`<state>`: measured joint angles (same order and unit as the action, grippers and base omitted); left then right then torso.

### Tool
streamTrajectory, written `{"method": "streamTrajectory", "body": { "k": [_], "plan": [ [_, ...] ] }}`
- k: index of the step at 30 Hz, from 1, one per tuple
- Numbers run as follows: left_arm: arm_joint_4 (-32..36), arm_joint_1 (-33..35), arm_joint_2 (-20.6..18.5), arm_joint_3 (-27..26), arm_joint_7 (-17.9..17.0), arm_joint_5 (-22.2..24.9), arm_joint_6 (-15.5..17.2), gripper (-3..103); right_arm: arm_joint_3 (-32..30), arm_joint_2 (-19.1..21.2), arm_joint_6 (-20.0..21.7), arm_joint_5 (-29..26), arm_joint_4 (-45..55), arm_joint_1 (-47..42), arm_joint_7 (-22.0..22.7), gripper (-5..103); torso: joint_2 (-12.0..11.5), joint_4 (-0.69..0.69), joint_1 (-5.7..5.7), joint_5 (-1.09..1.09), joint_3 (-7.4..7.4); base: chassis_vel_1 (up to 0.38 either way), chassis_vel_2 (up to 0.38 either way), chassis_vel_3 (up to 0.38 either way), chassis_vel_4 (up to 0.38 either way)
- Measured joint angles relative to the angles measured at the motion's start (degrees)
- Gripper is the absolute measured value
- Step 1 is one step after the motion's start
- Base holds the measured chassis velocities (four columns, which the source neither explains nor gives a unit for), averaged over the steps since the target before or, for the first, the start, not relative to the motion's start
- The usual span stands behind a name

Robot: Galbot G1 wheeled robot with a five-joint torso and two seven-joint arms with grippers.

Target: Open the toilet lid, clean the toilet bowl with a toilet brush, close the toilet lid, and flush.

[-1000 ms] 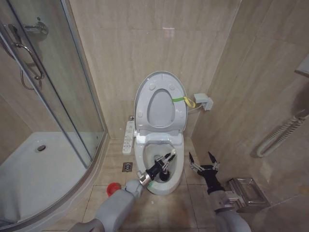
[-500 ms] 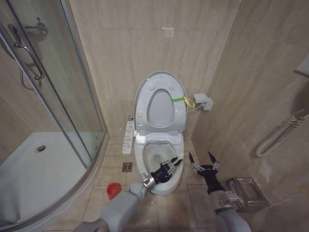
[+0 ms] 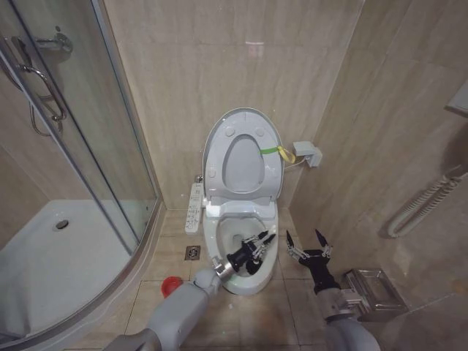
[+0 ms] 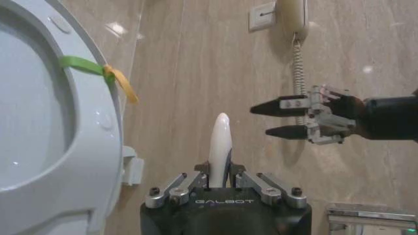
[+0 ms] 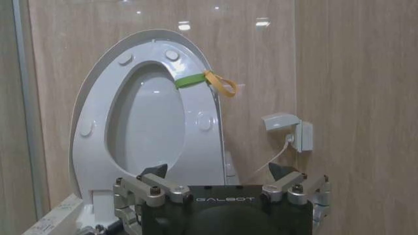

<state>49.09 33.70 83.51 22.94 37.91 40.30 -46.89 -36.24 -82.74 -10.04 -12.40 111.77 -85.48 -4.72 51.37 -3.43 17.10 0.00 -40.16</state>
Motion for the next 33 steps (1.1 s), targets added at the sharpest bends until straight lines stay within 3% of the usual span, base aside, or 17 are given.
{"method": "streamTrajectory", "body": {
  "k": [7,10,19,25,33],
  "plan": [
    [-6.33,-0.47,0.84,-0.35,0.98,-0.08,-0.05,19,0.0,0.0,0.0,0.0,0.0,0.0,0.01,100,0.0,0.01,0.0,-0.01,0.0,0.0,0.0,0.0,0.0],
    [-10.4,-1.64,0.06,-2.98,1.56,-2.35,-0.12,19,0.0,0.0,0.0,0.0,0.0,0.0,0.0,100,0.0,0.0,0.0,-0.02,0.0,0.0,0.0,0.0,0.0],
    [-3.92,-0.89,-2.16,-5.98,1.23,-3.36,0.0,19,0.0,0.0,0.0,0.0,0.0,0.0,0.0,100,0.0,0.0,0.01,0.0,0.0,0.0,0.0,0.0,0.0],
    [-3.88,-0.61,-1.7,-6.93,0.69,-3.24,0.0,18,0.0,0.0,0.0,0.0,0.0,0.0,0.0,100,0.0,0.0,0.01,-0.01,0.0,0.0,0.0,0.0,0.0],
    [-6.85,-1.9,-1.68,-9.77,-4.41,-6.68,0.0,18,0.0,0.0,0.0,0.0,0.0,0.0,0.0,100,-0.01,0.01,0.01,-0.01,0.0,0.0,0.0,0.0,0.0]
  ]
}}
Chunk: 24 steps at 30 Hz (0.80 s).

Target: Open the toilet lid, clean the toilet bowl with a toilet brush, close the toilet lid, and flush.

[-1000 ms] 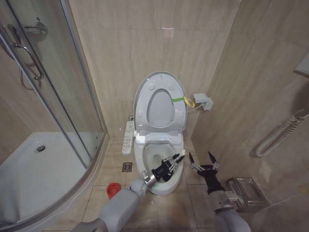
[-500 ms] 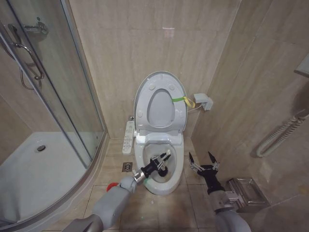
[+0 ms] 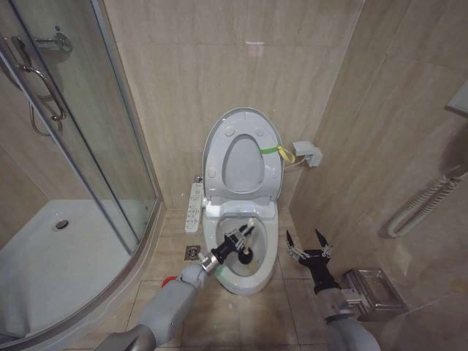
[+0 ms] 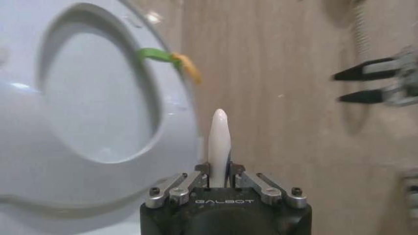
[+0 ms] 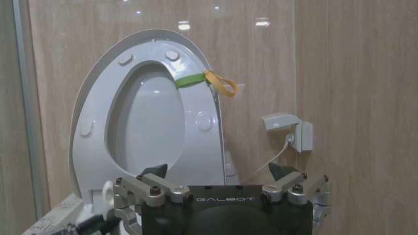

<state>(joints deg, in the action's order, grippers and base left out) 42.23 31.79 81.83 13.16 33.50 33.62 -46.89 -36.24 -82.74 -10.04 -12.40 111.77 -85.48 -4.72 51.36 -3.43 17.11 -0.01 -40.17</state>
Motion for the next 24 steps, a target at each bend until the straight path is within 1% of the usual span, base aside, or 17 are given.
{"method": "streamTrajectory", "body": {
  "k": [1,2,3,7,8,10,11,13,14,15,17,19,24],
  "plan": [
    [-0.56,-0.59,-0.05,-1.53,-1.73,-1.95,0.0,18,0.0,0.0,0.0,0.0,0.0,0.0,0.0,100,0.0,0.0,0.0,0.0,0.0,0.0,0.0,0.0,0.0],
    [-0.76,-0.88,-0.13,-2.1,-2.45,-2.65,0.0,18,0.0,0.0,0.0,0.0,0.0,0.0,0.0,100,0.0,0.0,0.0,0.0,0.0,0.0,0.0,0.0,0.0],
    [-0.76,-0.88,-0.13,-2.1,-2.45,-2.65,0.0,18,0.0,0.0,0.0,0.0,0.0,0.0,0.0,100,0.0,0.0,0.0,0.0,0.0,0.0,0.0,0.0,0.0],
    [-2.64,-2.11,-0.44,-4.37,-6.22,-6.39,0.0,18,0.0,0.0,0.0,0.0,0.0,0.0,0.0,100,-0.01,0.0,0.0,0.0,0.0,0.0,0.0,0.0,0.0],
    [-2.64,-2.11,-0.44,-4.37,-6.22,-6.39,0.0,18,0.0,0.0,0.0,0.0,0.0,0.0,0.0,100,-0.01,0.0,0.0,0.0,0.0,0.0,0.0,0.0,0.0],
    [-4.42,-2.38,-0.13,-4.65,-7.74,-7.56,0.01,18,0.0,0.0,0.0,0.0,0.0,0.0,0.0,100,-0.01,0.0,0.0,0.0,0.0,0.0,0.0,0.0,0.0],
    [-4.42,-2.38,-0.13,-4.65,-7.74,-7.56,0.01,18,0.0,0.0,0.0,0.0,0.0,0.0,0.0,100,-0.01,0.0,0.0,0.0,0.0,0.0,0.0,0.0,0.0],
    [-6.89,-2.65,0.39,-4.65,-8.65,-7.57,0.06,18,0.0,0.0,0.0,0.0,0.0,0.01,0.0,100,-0.01,-0.01,0.0,0.0,0.0,0.0,0.0,0.0,0.0],
    [-8.6,-2.85,0.79,-4.64,-8.75,-7.47,0.08,18,0.0,0.0,0.0,0.0,0.0,0.0,0.0,100,-0.01,0.0,-0.01,0.0,0.0,0.0,0.0,0.0,0.0],
    [-8.6,-2.85,0.79,-4.64,-8.75,-7.47,0.08,18,0.0,0.0,0.0,0.0,0.0,0.0,0.0,100,-0.01,0.0,-0.01,0.0,0.0,0.0,0.0,0.0,0.0],
    [-10.65,-3.05,1.23,-4.63,-8.62,-7.27,0.11,18,0.0,0.0,0.0,0.0,0.0,0.0,0.0,100,-0.01,-0.01,-0.01,0.0,0.0,0.0,0.0,0.0,0.0],
    [-12.73,-3.17,1.74,-4.63,-7.69,-7.13,0.23,18,0.0,0.0,0.0,0.0,0.0,0.0,0.0,100,-0.01,0.0,-0.01,0.0,0.01,0.0,0.0,0.0,0.0],
    [-14.74,-3.34,2.25,-4.9,-6.95,-7.83,0.95,18,0.0,0.0,0.0,0.0,0.0,0.0,0.0,100,-0.01,0.0,-0.01,0.0,0.0,0.0,0.0,0.0,0.0]
  ]
}}
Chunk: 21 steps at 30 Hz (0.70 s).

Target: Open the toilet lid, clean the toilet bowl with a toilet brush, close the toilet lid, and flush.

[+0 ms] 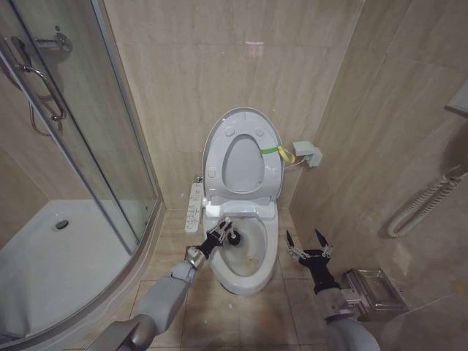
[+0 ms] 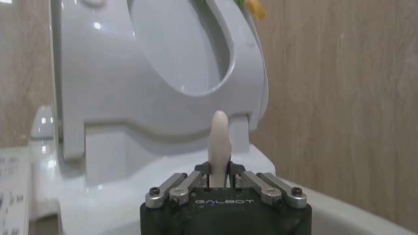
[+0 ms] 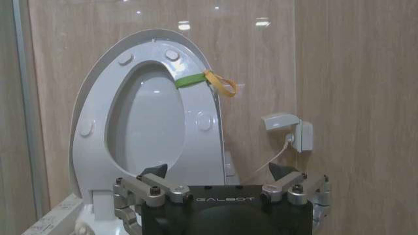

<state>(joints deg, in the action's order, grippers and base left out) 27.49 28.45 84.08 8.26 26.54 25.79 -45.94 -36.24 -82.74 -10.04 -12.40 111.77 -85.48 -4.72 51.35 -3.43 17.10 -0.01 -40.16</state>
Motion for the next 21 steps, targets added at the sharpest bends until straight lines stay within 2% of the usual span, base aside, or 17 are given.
{"method": "streamTrajectory", "body": {
  "k": [4,13,17,21],
  "plan": [
    [-0.63,-0.05,0.2,-0.37,0.55,0.04,0.77,18,0.0,0.0,0.0,0.0,0.0,0.0,0.0,100,0.0,0.0,0.0,0.01,0.0,0.0,0.0,0.0,0.0],
    [0.65,-0.04,0.57,0.19,1.07,1.66,0.24,18,0.0,0.0,0.0,0.0,0.0,0.0,0.0,100,0.0,0.0,0.0,0.01,0.0,0.0,0.0,0.0,0.0],
    [4.41,0.61,0.32,1.88,0.66,3.4,-0.41,18,0.0,0.0,0.0,0.0,0.0,0.0,0.0,100,0.0,0.0,0.0,0.01,0.0,0.0,0.0,0.0,0.0],
    [10.74,1.41,0.06,4.55,-1.18,4.02,-0.72,18,0.0,0.0,0.0,0.0,0.0,0.0,0.0,100,0.0,0.0,0.0,0.02,0.0,0.0,0.0,0.0,0.0]
  ]
}}
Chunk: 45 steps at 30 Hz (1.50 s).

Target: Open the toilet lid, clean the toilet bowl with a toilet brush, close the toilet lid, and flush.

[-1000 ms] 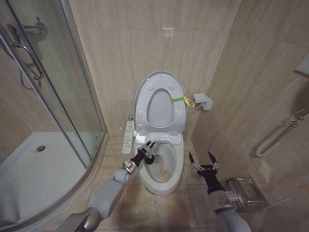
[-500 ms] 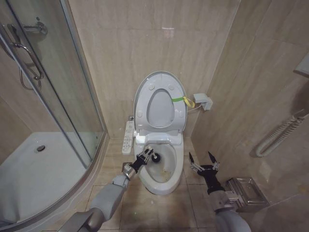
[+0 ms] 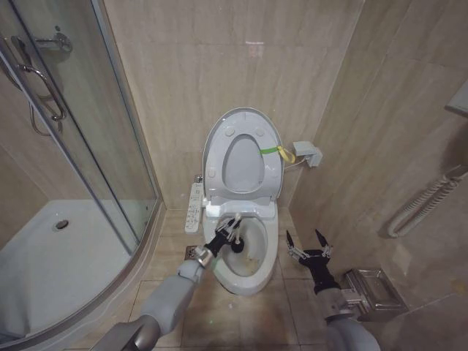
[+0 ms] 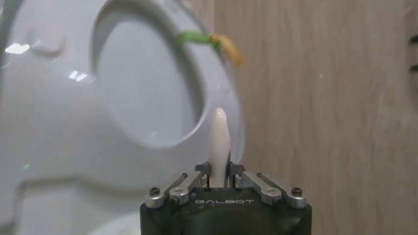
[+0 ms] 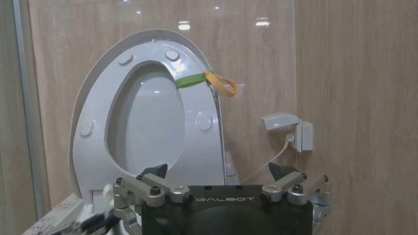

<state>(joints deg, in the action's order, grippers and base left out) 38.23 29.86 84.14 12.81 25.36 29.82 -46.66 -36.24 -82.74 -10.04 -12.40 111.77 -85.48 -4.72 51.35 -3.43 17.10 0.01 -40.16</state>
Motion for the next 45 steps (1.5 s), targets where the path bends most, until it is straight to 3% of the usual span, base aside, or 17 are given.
{"method": "streamTrajectory", "body": {
  "k": [6,12,20,29,35,40,45],
  "plan": [
    [6.01,1.96,0.01,3.18,-0.77,-1.36,-0.13,18,0.0,0.0,0.0,0.0,0.0,0.0,0.0,100,0.0,0.0,0.0,-0.01,0.0,0.0,0.0,0.0,0.0],
    [7.61,2.92,0.27,5.47,-0.69,-1.14,-0.16,18,0.0,0.0,0.0,0.0,0.0,0.0,0.0,100,0.01,0.0,0.0,-0.01,0.0,0.0,0.0,0.0,0.0],
    [7.25,3.02,0.09,8.74,3.51,4.8,-0.23,18,0.0,-0.01,0.0,0.0,0.0,0.0,0.0,100,0.01,0.0,0.0,-0.01,0.0,0.0,0.0,0.0,0.0],
    [0.67,1.05,0.43,6.86,4.74,3.6,-0.26,18,0.0,0.0,0.0,0.0,0.0,0.0,0.0,100,0.01,0.01,0.0,-0.01,0.0,0.0,0.0,0.0,0.0],
    [4.53,1.69,0.44,6.23,4.54,1.48,-0.25,18,0.0,0.0,0.0,0.0,0.0,0.0,0.0,100,0.01,-0.01,0.0,-0.01,0.0,0.0,0.0,0.0,0.0],
    [7.58,2.73,0.73,8.18,4.35,2.65,-0.27,18,0.0,0.0,0.0,0.0,0.0,0.0,0.0,100,0.01,-0.01,0.0,-0.01,0.0,0.0,0.0,0.0,0.0],
    [5.81,2.84,1.01,8.66,4.6,2.81,-0.29,18,0.0,0.0,0.0,0.0,0.0,0.0,0.0,100,0.01,-0.01,0.0,-0.01,0.0,0.0,0.0,0.0,0.0]
  ]
}}
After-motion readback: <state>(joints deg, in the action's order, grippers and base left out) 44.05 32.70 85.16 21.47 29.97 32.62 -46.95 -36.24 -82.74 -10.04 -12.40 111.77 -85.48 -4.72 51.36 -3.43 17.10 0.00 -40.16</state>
